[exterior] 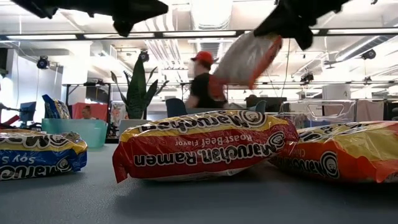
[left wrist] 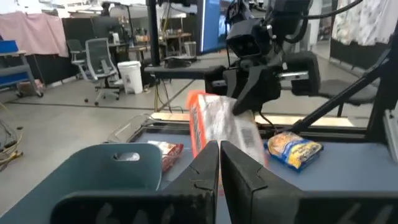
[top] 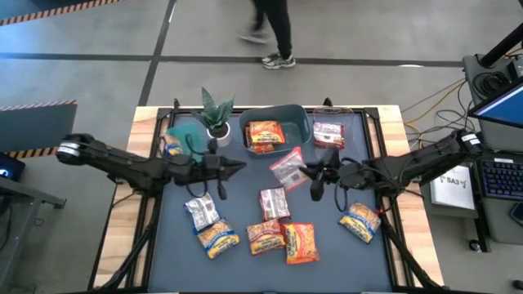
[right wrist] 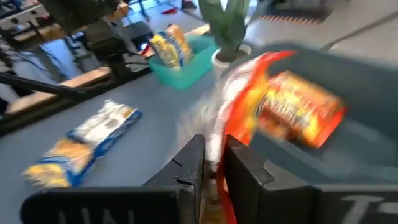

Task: Sort Maruchan noodles
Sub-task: Put the orange noodle pack into the blue bin

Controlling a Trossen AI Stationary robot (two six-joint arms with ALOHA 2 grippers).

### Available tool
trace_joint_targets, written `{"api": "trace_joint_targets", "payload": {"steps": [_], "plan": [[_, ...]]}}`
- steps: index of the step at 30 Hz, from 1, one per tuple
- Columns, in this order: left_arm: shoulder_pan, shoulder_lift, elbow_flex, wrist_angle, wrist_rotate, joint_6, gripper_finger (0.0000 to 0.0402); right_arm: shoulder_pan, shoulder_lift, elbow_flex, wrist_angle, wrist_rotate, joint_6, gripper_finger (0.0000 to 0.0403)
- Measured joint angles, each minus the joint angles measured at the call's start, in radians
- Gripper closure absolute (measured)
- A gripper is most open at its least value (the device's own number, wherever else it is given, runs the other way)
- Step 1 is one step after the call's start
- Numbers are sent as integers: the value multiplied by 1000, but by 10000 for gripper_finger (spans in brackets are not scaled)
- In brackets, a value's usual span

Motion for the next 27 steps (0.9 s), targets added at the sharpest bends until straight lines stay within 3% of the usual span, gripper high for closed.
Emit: {"api": "trace_joint_targets", "payload": {"steps": [6, 11, 19, 23, 27], "plan": [[-1, -92, -54, 25, 1, 3, 402, -75, 103, 110, -20, 55, -181, 382], [-1, -133, -83, 21, 2, 3, 402, -135, 187, 242, -224, -15, -184, 394], [-3, -48, -104, 24, 4, -73, 402, -131, 257, 418, -768, -91, 245, 394], [-3, 88, -68, 29, 3, -101, 402, -69, 257, 318, -750, -119, 383, 394], [-3, 226, -3, 34, 3, -102, 402, -36, 269, 175, -604, -109, 430, 394]]}}
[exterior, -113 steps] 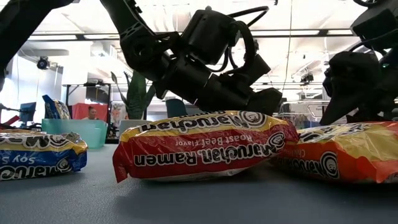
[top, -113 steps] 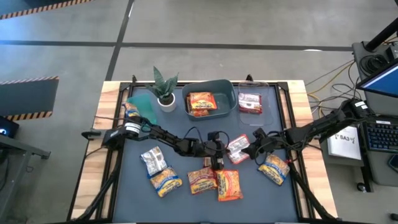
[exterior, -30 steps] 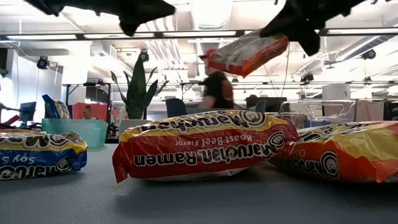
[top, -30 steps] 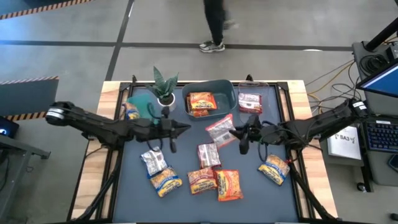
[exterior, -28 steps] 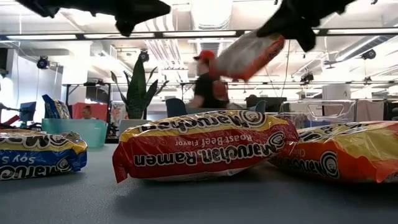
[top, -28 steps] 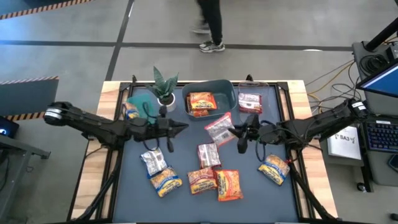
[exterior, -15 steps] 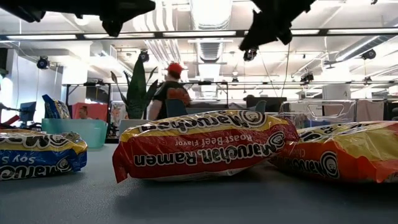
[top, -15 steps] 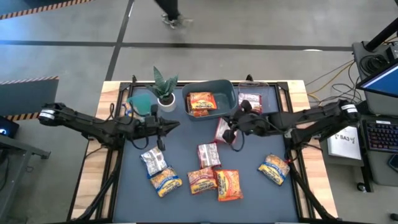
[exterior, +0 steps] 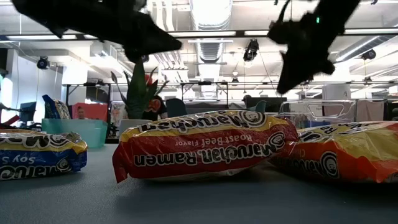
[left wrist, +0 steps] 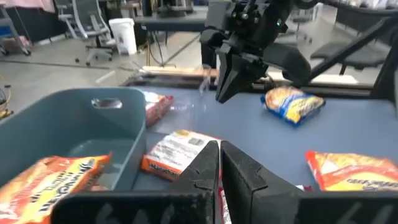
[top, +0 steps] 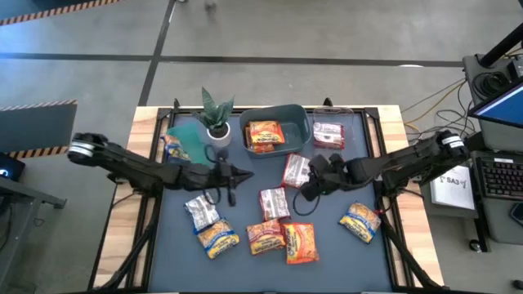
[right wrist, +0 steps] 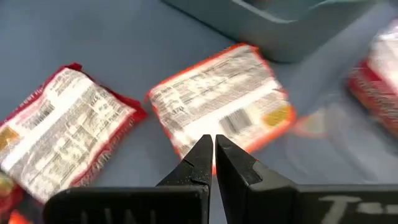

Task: Sort Maruchan noodles
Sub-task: Put the orange noodle pack into the blue bin

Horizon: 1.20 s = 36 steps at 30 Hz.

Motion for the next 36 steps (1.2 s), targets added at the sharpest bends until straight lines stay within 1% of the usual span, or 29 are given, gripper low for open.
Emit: {"api": "trace_joint_targets", "payload": {"steps": [4, 6, 11, 15, 18, 21, 27, 30, 33, 36], "plan": [[0, 117, 71, 3, -1, 4, 402, 7, 55, -113, 249, 17, -19, 394], [0, 160, 98, 3, -1, 8, 402, 4, 102, -136, 327, 24, -21, 394], [0, 201, 124, 1, -14, 18, 402, -1, 210, -120, 360, 92, -15, 394], [0, 198, 125, 2, -19, 24, 402, -1, 280, -95, 356, 96, -4, 394], [0, 194, 126, -1, -19, 26, 402, 0, 308, -77, 345, 60, -3, 394], [0, 201, 130, -19, -18, 26, 402, 1, 319, -63, 341, 2, -3, 394], [0, 201, 126, -32, -18, 19, 402, 3, 300, -49, 288, -201, 39, 394], [0, 201, 130, -32, -9, 19, 402, 7, 287, -44, 252, -275, 68, 394], [0, 202, 134, -29, -7, 19, 402, 20, 283, -45, 216, -284, 78, 394], [0, 204, 134, -20, -7, 0, 402, 24, 285, -48, 202, -266, 87, 394]]}}
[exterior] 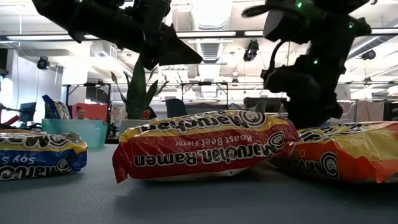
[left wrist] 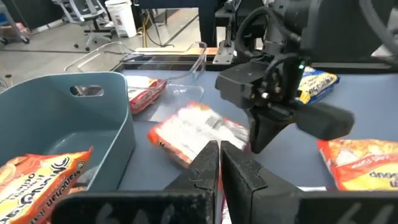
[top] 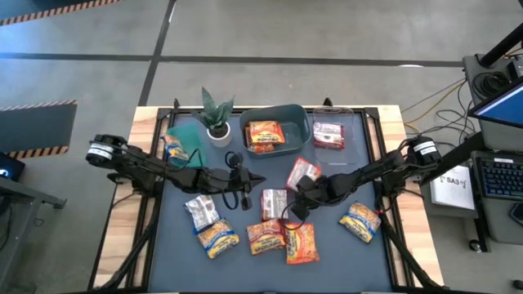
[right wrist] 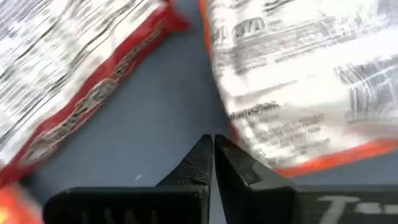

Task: Sort Maruchan noodles
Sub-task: Put the orange noodle pack into the blue bin

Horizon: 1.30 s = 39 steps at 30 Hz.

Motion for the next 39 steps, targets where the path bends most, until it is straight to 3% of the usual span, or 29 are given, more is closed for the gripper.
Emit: {"api": "trace_joint_targets", "payload": {"steps": [8, 17, 26, 33, 39], "plan": [[1, 67, 0, 55, 14, -140, 401, 7, 17, -11, 3, 51, -13, 394], [1, 256, 116, 87, 134, -218, 377, 50, -132, -17, -84, 22, -5, 394], [37, 412, 228, 57, 181, -230, 300, 102, -297, -119, -88, 63, 215, 389], [46, 498, 264, 69, 80, 6, 238, 135, -396, -223, -76, 139, 293, 333], [85, 559, 317, 70, 76, -17, 234, 137, -411, -272, 23, 173, 285, 277]]}}
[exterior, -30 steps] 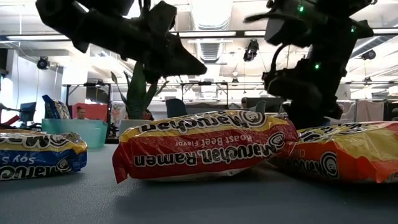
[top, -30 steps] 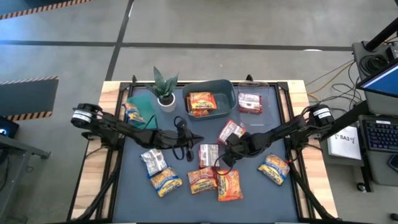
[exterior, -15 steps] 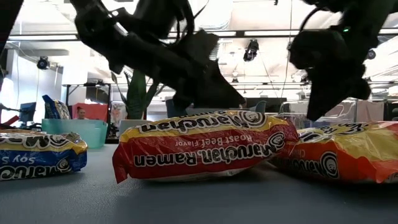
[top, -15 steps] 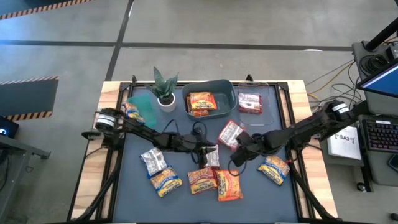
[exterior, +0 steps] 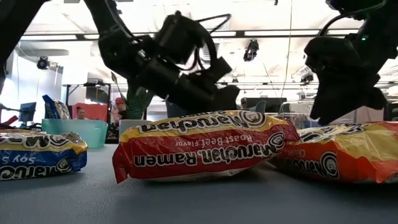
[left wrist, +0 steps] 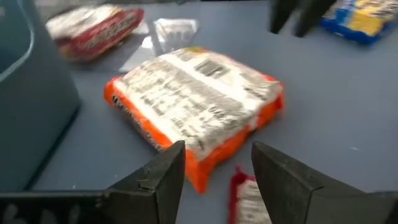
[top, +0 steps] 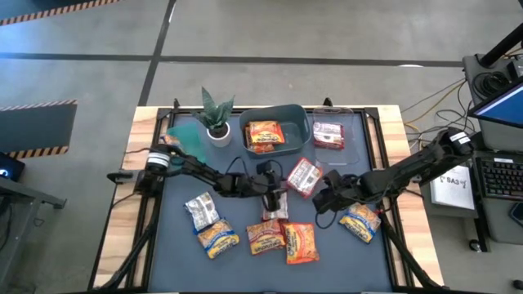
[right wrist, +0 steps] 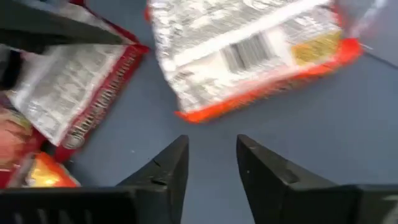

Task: Sort Maruchan noodles
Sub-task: Put the orange noodle pack into the blue bin

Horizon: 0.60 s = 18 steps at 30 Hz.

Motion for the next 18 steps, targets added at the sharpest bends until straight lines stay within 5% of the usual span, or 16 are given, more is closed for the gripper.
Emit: {"api": "trace_joint_targets", "payload": {"steps": [18], "plan": [[44, 19, 3, -9, 48, -163, 272, 0, 10, -21, 50, 17, -34, 230]]}}
